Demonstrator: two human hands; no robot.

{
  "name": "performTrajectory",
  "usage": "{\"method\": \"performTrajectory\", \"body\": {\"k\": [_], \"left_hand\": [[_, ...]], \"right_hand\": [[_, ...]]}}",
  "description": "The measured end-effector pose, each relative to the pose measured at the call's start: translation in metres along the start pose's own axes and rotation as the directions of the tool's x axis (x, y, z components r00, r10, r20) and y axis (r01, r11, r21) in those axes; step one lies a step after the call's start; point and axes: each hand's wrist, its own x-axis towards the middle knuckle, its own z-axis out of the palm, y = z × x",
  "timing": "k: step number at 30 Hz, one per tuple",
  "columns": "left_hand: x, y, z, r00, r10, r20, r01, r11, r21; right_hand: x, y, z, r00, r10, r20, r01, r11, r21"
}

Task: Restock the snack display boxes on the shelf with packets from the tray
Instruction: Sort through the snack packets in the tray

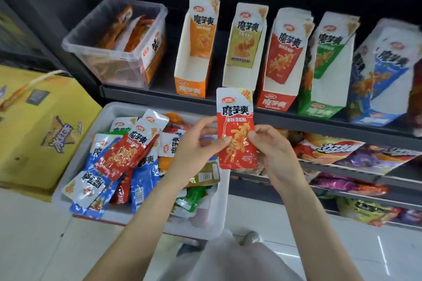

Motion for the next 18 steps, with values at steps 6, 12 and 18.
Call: {"method": "performTrajectory", "body": {"k": [6, 12, 18], "left_hand": [[0.022, 0.033, 0.007, 0.957, 0.239, 0.167, -0.279, 0.915, 0.29], [0.063, 0.079, 0.032, 0.84, 0.467, 0.275, -0.541, 0.752, 0.376], [0.134, 0.106, 0.068, 0.723, 0.681, 0.118, -0.647, 0.606, 0.463]], "right_hand": [[0.006, -0.049, -0.022, 0.944, -0.326, -0.054, 0.305, 0.923, -0.233], [0.02, -0.119, -0.06, 0.848, -0.53, -0.023, 0.408, 0.679, -0.611], [0.056, -0.16, -0.078, 0.63, -0.777, -0.022, 0.553, 0.468, -0.69]]}}
